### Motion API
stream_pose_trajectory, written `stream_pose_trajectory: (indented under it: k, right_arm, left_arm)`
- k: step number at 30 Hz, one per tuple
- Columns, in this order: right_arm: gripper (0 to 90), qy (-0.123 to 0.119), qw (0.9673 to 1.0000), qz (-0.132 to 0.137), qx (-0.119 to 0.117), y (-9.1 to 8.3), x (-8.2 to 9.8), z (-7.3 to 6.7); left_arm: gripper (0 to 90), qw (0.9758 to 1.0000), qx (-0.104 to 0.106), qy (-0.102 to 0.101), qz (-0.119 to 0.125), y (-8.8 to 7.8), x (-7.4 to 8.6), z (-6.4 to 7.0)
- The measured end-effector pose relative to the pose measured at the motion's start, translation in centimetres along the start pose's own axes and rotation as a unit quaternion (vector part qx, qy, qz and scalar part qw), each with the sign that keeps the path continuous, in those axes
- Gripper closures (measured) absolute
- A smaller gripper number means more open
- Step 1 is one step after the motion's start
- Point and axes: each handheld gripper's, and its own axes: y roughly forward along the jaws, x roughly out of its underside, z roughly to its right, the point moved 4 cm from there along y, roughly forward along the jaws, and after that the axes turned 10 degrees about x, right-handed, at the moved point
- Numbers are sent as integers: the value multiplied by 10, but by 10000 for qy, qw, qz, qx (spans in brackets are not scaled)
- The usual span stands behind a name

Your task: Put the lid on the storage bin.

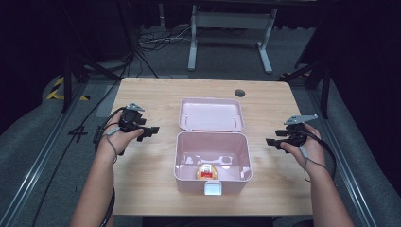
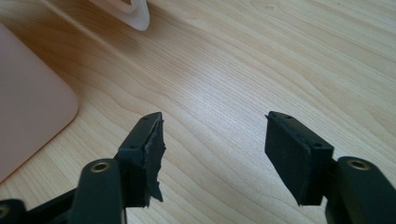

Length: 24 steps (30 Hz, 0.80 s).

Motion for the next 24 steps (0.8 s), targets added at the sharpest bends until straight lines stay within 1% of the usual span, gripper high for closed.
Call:
stream_pose_trajectory:
  k: [1,2,3,4,5,6,8,9,10,11,12,14,15,16,17,18,19,20,21,22,23,24]
  right_arm:
    - [399,5,10000,57,-2,-1,0,0]
    - [405,10,9999,122,-18,-2,0,1]
    - [405,-4,9999,155,-34,-3,0,1]
    - [403,-77,9997,235,-38,-3,0,1]
    - [407,-98,9996,276,-12,-4,0,1]
    - [410,-98,9994,324,-33,-5,1,1]
    - [414,-47,9992,397,-55,-5,1,0]
    - [418,15,9994,349,-70,-5,2,0]
    - [413,9,9994,329,-58,-4,4,-1]
    - [413,9,9994,329,-58,-4,4,-1]
    - [408,-12,9994,340,-49,-4,5,-1]
    - [402,-12,9994,326,-63,-4,7,-2]
    - [402,-20,9994,334,-61,-5,7,-3]
    - [401,-38,9994,337,-57,-5,7,-4]
    - [396,-48,9993,359,-66,-6,8,-5]
    - [394,-54,9993,376,-59,-7,8,-5]
    - [394,-57,9992,394,-66,-8,8,-5]
    - [394,-57,9992,394,-66,-8,8,-5]
    - [393,-34,9990,438,-63,-10,10,-6]
    - [393,-34,9990,438,-63,-10,10,-6]
    - [389,-39,9991,428,-41,-10,11,-6]
    - [389,-39,9991,428,-41,-10,11,-6]
  left_arm:
    - [295,9999,81,-91,62,-2,-4,2]
    - [306,9997,140,-97,155,-4,-9,5]
    - [311,9995,200,-36,261,-6,-14,7]
    - [310,9992,238,-6,310,-7,-17,9]
    - [310,9989,275,107,370,-10,-23,14]
    - [311,9986,328,203,355,-11,-26,17]
    - [311,9985,445,201,232,-11,-32,20]
    - [310,9986,466,170,202,-11,-37,21]
    - [310,9986,461,174,208,-11,-43,20]
    - [309,9986,461,174,208,-11,-43,20]
    - [309,9986,425,188,238,-9,-50,20]
    - [309,9983,452,140,345,-5,-62,20]
    - [310,9982,465,120,346,-1,-67,21]
    - [311,9984,459,161,290,4,-73,24]
    - [311,9982,489,260,214,8,-78,26]
    - [311,9980,546,253,204,13,-82,29]
    - [310,9971,707,199,204,20,-88,32]
    - [309,9971,707,199,204,20,-88,32]
    - [304,9963,820,88,247,27,-95,32]
    - [304,9966,792,65,240,30,-98,31]
    - [304,9979,623,107,162,35,-102,28]
    - [304,9984,533,140,126,39,-104,26]
